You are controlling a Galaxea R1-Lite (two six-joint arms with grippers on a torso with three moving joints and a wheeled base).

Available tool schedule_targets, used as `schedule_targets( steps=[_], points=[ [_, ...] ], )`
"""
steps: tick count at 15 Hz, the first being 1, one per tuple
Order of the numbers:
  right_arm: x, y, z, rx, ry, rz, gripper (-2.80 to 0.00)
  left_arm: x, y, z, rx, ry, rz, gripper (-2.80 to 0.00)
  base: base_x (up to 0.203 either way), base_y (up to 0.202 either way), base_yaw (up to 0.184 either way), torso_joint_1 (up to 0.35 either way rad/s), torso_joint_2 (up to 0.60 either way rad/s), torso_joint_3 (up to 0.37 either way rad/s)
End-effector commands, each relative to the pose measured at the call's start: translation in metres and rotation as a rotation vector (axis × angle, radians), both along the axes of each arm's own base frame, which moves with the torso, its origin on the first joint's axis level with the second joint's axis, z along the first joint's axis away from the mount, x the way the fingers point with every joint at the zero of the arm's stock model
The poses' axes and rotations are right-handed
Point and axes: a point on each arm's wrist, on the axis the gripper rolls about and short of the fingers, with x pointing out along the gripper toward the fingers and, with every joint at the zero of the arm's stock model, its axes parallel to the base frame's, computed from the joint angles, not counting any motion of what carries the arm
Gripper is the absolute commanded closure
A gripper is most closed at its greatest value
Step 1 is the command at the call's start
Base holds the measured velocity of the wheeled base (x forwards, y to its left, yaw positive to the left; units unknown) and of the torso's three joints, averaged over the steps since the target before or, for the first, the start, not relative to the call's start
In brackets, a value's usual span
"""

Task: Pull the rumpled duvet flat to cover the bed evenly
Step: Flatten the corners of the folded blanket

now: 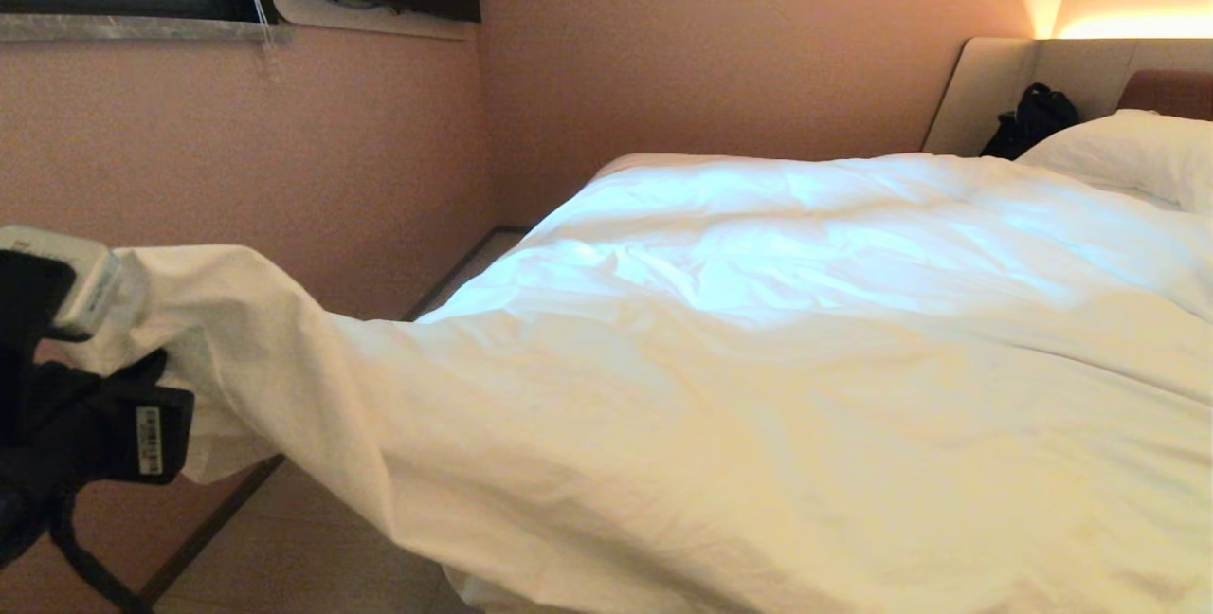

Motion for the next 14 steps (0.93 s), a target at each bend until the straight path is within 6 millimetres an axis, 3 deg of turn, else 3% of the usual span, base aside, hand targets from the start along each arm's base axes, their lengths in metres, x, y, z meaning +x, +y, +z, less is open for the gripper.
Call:
schedule_targets(
  steps=[1, 8, 14],
  points=[
    [0.0, 0.0, 0.0, 0.0, 0.0, 0.001, 0.0, -0.024, 0.008, -0.003, -0.008, -0.021, 0.004, 0.0, 0.0, 0.0, 0.0, 0.0, 0.0, 0.0],
    [0.0, 0.0, 0.0, 0.0, 0.0, 0.0, 0.0, -0.046, 0.016, -0.041, 0.02, 0.066, 0.005, 0.0, 0.0, 0.0, 0.0, 0.0, 0.0, 0.0],
    [0.0, 0.0, 0.0, 0.0, 0.0, -0.002, 0.0, -0.065, 0.023, -0.052, 0.021, 0.078, 0.007, 0.0, 0.0, 0.0, 0.0, 0.0, 0.0, 0.0]
  ],
)
